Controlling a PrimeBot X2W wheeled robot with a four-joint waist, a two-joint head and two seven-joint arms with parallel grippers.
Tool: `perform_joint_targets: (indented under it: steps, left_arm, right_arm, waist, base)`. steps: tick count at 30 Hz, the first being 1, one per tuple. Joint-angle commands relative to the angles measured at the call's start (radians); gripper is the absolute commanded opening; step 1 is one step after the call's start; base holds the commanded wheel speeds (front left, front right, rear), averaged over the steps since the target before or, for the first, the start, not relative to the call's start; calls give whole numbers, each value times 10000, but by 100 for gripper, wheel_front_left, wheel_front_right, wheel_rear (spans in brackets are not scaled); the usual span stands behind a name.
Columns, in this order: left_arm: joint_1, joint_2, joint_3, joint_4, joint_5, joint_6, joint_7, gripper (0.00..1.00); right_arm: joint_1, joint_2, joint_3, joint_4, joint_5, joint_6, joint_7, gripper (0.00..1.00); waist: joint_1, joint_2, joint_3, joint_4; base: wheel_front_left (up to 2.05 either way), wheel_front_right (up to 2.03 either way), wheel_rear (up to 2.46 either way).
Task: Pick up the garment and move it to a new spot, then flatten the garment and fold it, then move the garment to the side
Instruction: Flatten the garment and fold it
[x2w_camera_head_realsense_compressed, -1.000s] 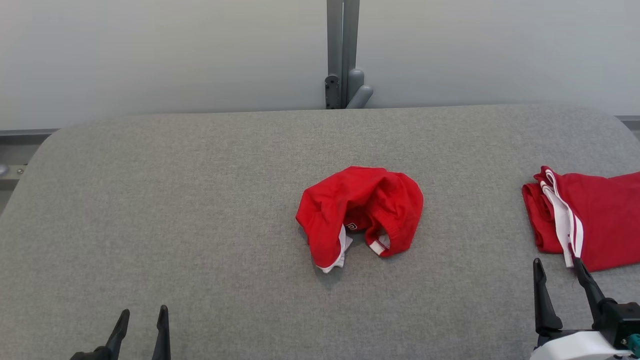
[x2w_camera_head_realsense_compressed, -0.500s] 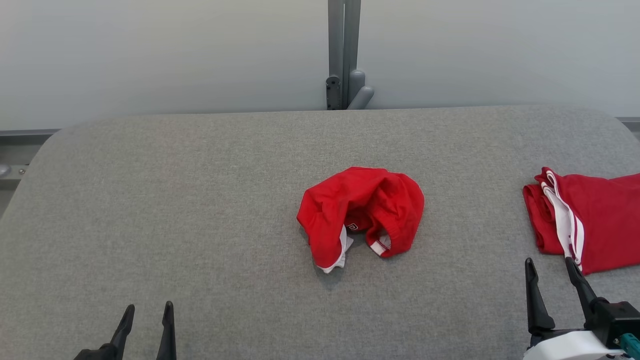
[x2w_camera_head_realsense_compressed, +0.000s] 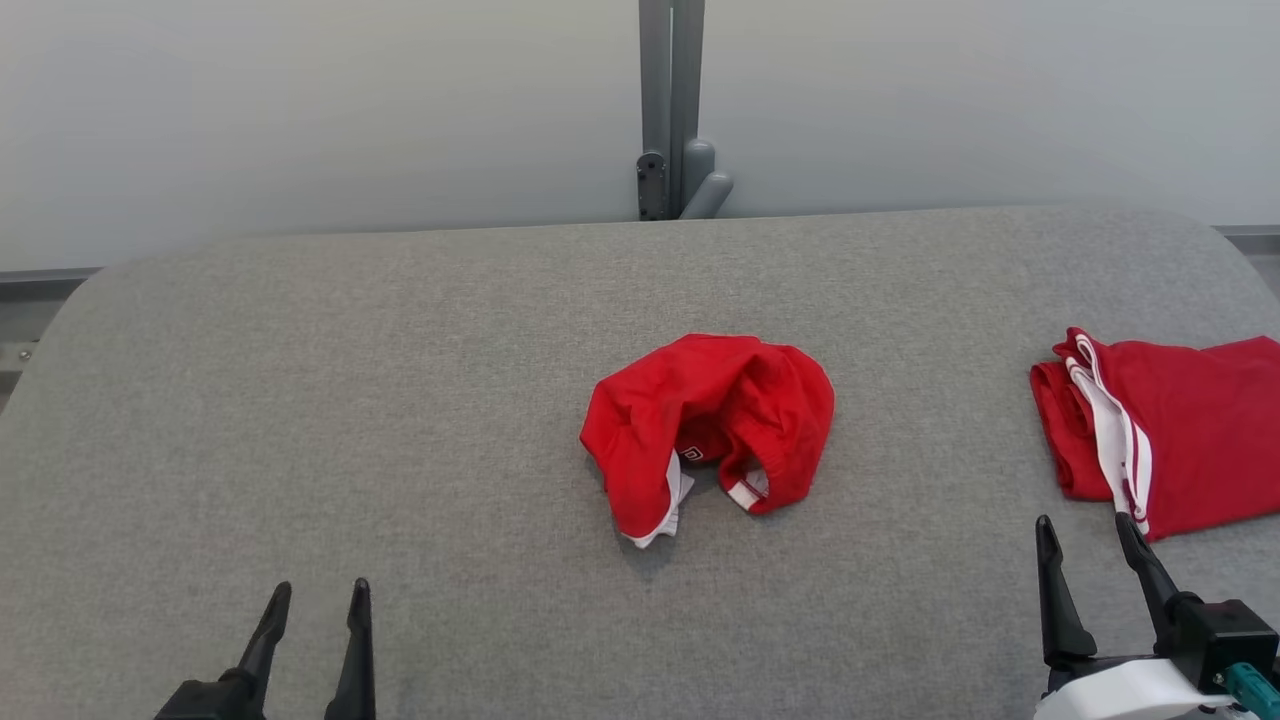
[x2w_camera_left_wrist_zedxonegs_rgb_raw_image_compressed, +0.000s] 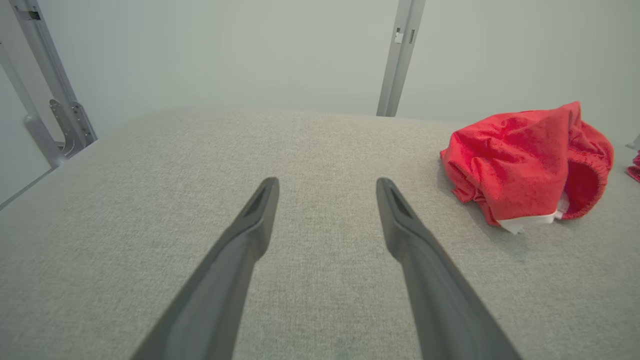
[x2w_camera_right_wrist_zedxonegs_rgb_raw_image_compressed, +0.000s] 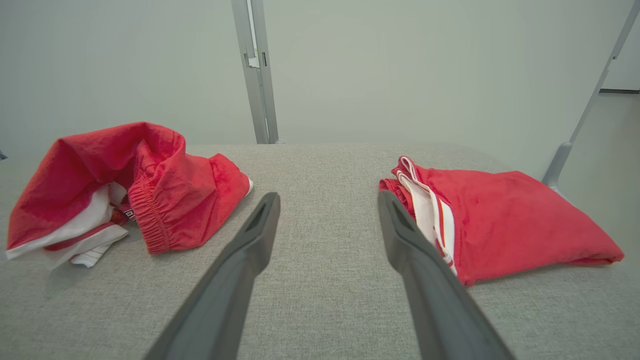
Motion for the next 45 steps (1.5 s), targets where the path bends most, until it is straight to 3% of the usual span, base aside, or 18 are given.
perform_joint_targets:
  steps: [1, 10, 17, 22, 26, 41, 42, 44, 45]
  left_arm:
    - [-212, -78, -201, -181, 14, -27, -11, 100]
    - [-1303, -168, -2425, -412, -224, -28, 59, 100]
    - [-3034, -383, -4263, 652, -878, -27, 1114, 100]
    - [-3923, -573, -4384, 1916, -1686, 22, 1998, 100]
    - [-4420, -644, -4503, 2841, -1736, 52, 2367, 100]
    - [-5528, -710, -4750, 4685, -1532, 253, 1682, 100]
    - [-5585, -721, -4834, 4755, -1553, 223, 1675, 60]
    - [-5730, -742, -4934, 4807, -1605, 178, 1609, 26]
    - [-5792, -744, -4994, 4868, -1619, 158, 1617, 0]
  right_arm:
    - [-157, -26, 17, -14, 67, -10, -21, 100]
    - [-415, -50, 313, -151, 104, -12, -21, 100]
    - [-652, -33, 502, -241, 231, -10, -21, 100]
    - [-872, -12, 518, -280, 336, -10, -21, 100]
    - [-953, -11, 556, -238, 586, -10, -21, 100]
    - [-1239, -8, 529, -185, 1018, -10, -19, 100]
    - [-1266, -6, 528, -174, 1043, -10, -21, 100]
    - [-1320, -7, 528, -158, 1073, -10, -21, 100]
    - [-1339, -9, 529, -148, 1096, -10, -21, 100]
  waist:
    - [1, 0, 14, -230]
    - [1, 0, 250, -1325]
    - [1, 0, 713, -2296]
    - [1, 0, 1133, -2887]
    - [1, 0, 1354, -3261]
    - [1, 0, 1891, -3655]
    - [1, 0, 1914, -3655]
    - [1, 0, 1953, -3653]
    - [1, 0, 1969, -3655]
  base:
    - [0, 0, 0]
    - [0, 0, 0]
    - [0, 0, 0]
    - [0, 0, 0]
    - [0, 0, 0]
    - [0, 0, 0]
    - [0, 0, 0]
    - [0, 0, 0]
    - [0, 0, 0]
